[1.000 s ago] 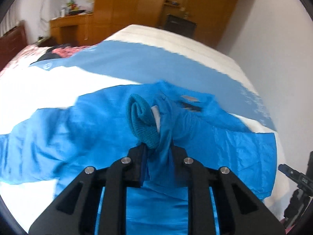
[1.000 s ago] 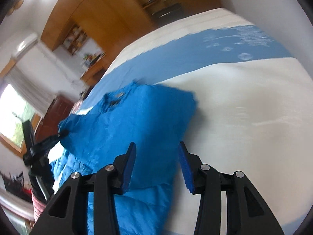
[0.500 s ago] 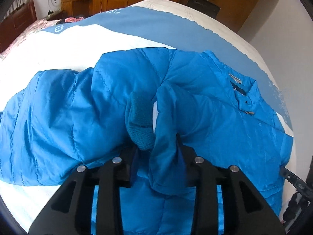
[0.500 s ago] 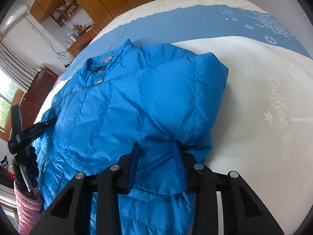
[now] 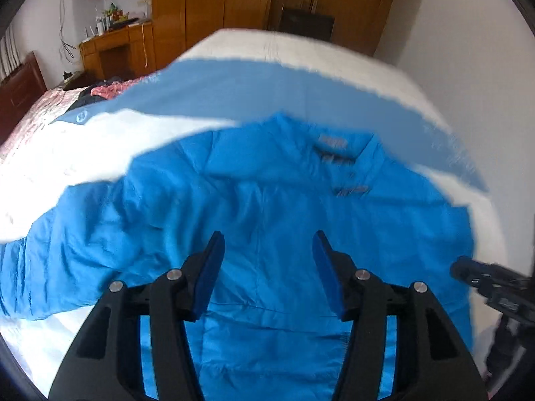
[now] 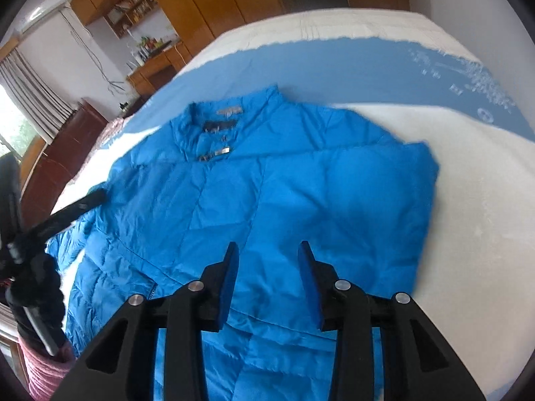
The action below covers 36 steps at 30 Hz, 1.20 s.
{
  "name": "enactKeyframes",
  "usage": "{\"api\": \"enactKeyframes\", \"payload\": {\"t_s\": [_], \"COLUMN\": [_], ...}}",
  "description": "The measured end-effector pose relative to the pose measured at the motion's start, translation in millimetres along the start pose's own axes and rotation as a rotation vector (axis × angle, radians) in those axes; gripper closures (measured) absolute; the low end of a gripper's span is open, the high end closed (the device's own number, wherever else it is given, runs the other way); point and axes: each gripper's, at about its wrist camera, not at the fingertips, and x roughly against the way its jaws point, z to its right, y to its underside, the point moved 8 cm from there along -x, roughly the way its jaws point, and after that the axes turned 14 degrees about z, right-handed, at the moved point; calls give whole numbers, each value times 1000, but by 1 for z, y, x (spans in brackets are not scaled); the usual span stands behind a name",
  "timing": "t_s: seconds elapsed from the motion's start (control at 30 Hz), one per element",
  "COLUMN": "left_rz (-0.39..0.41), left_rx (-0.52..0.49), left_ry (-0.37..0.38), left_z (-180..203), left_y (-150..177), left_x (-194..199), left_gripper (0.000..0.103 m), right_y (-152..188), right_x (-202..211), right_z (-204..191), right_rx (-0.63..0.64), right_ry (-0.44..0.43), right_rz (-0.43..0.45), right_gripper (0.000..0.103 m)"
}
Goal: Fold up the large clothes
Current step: 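Grasp the other sleeve cuff with the left tool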
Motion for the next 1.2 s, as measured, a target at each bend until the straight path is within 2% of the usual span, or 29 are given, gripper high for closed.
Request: {"api": "enactKeyframes", "payload": {"t_s": [0.1,0.17,0.3,0.43,0.5,0.57,0.67,0.73,0.83,0.87,1.03,1.07,1.1,1.2], "left_rz": [-102,-127,-110,-111,-89,-30,32,48,46,33,6,2,7,44], "left_rx": [19,35,-3,18,55,85,138,182,241,288,451,498,544,689], "left_ry": [6,48,39,31,58,75,4,-107,-352,-454,-725,-748,-735,-600], "left_z": [-7,-13,-14,-15,-21,-43,-100,-155,-253,-297,-429,-450,-465,-491], "left_y": [25,37,40,33,27,18,14,21,45,59,101,109,114,120], "left_x": [-30,-45,-49,-48,-28,3,43,66,99,114,166,172,175,166], "left_gripper": [51,50,50,51,51,43,39,38,36,36,31,31,31,31], "right_y": [12,19,26,24,20,14,10,10,12,13,17,17,17,18], "right_x": [-15,-24,-29,-23,-9,11,28,37,38,36,28,27,26,21], "right_z": [8,14,17,11,7,7,17,25,35,37,43,41,40,35], "right_rx": [-16,-49,-62,-38,-55,-41,-21,-16,5,7,14,16,17,28], "right_ry": [22,4,-11,7,-40,-45,-16,0,27,32,33,32,32,30], "right_rz": [-39,-56,-34,-43,-23,15,36,33,24,17,0,2,4,0], "right_gripper": [67,67,68,66,63,62,61,61,60,60,59,58,57,57]}}
